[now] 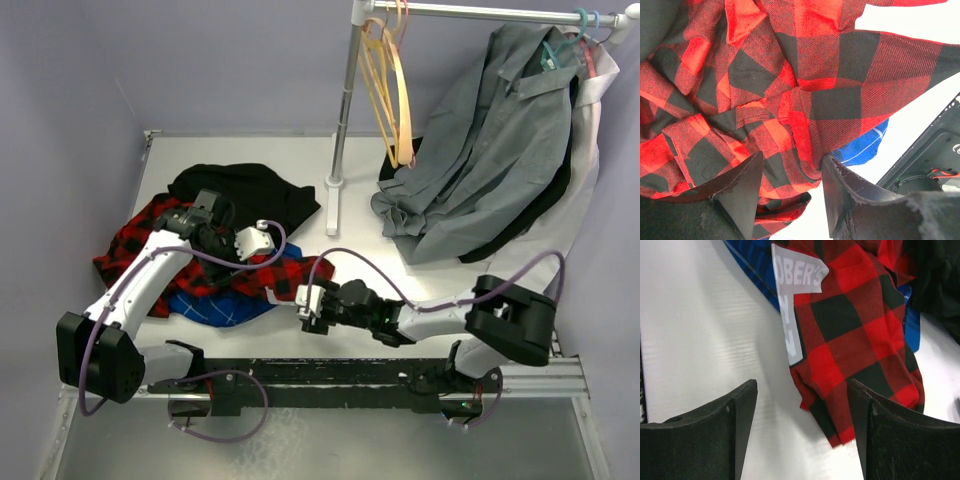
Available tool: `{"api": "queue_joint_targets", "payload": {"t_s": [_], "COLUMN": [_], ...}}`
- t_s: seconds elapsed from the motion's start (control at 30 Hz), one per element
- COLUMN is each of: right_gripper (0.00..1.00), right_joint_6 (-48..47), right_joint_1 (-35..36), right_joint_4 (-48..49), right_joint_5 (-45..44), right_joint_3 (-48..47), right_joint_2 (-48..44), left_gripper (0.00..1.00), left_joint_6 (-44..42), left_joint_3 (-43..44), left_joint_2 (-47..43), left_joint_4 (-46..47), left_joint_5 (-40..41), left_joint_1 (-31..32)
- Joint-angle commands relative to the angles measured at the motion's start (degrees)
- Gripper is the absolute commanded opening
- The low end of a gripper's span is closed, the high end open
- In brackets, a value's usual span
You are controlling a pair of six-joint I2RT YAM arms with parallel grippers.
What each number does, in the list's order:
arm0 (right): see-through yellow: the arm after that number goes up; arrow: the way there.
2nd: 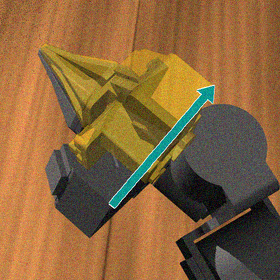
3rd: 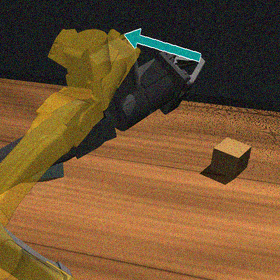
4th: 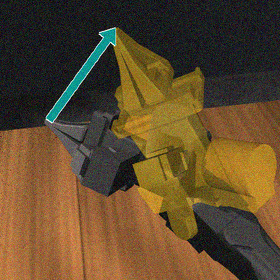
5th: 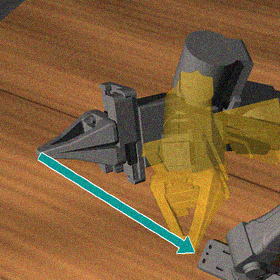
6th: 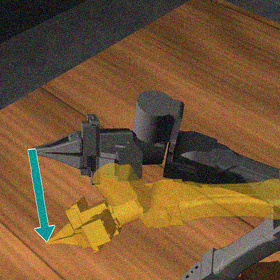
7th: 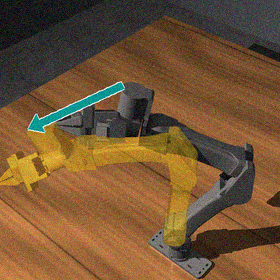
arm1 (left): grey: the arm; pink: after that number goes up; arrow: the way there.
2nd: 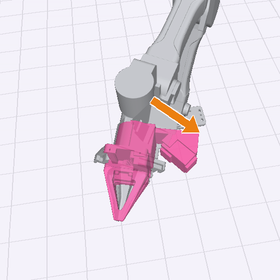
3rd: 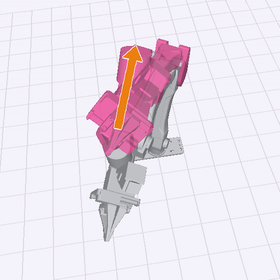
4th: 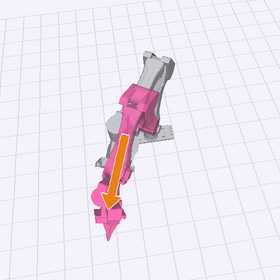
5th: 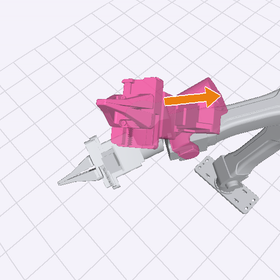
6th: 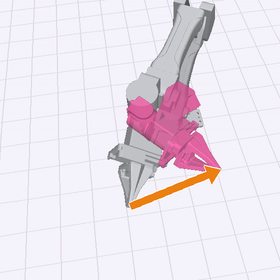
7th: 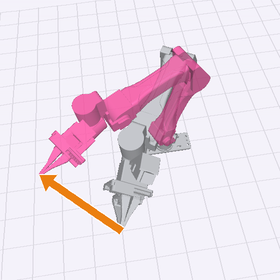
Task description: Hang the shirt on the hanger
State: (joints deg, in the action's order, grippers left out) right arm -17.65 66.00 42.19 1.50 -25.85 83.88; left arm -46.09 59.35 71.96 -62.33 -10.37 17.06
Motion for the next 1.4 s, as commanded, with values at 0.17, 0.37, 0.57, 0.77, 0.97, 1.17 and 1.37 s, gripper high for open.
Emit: {"api": "queue_joint_targets", "payload": {"t_s": [0.17, 0.37, 0.57, 0.77, 0.97, 1.17, 1.37], "right_gripper": [0.02, 0.00, 0.00, 0.00, 0.00, 0.00, 0.00], "right_joint_6": [-5.00, -4.16, -4.76, -7.13, -15.33, -19.17, -21.29], "right_joint_1": [0.36, 0.38, 0.34, 0.34, 0.23, 0.02, -0.03], "right_joint_4": [11.82, 6.36, -4.58, -16.25, -18.17, -21.29, -21.05], "right_joint_5": [-6.47, -7.16, -10.03, -13.39, -17.53, -24.76, -36.31], "right_joint_3": [-9.38, -8.59, -15.37, -33.88, -48.23, -50.80, -44.75], "right_joint_2": [7.87, -6.96, -23.83, -21.05, -17.79, -22.44, -33.77], "left_gripper": [0.50, 0.41, 0.08, 0.00, 0.47, 1.00, 1.00], "left_joint_6": [0.32, 1.78, 3.87, 5.85, 9.28, 11.53, 8.99], "left_joint_3": [2.78, 9.24, 22.91, 36.04, 41.40, 40.81, 38.73], "left_joint_2": [1.74, -0.53, -3.48, -3.17, -2.59, -3.44, -3.41], "left_joint_4": [1.42, -2.82, -7.27, -10.65, -8.13, -9.48, -13.26], "left_joint_5": [1.81, -0.85, -3.94, -5.34, 1.12, 0.96, -4.93], "left_joint_1": [0.33, 0.28, 0.32, 0.34, 0.27, 0.32, 0.34]}}
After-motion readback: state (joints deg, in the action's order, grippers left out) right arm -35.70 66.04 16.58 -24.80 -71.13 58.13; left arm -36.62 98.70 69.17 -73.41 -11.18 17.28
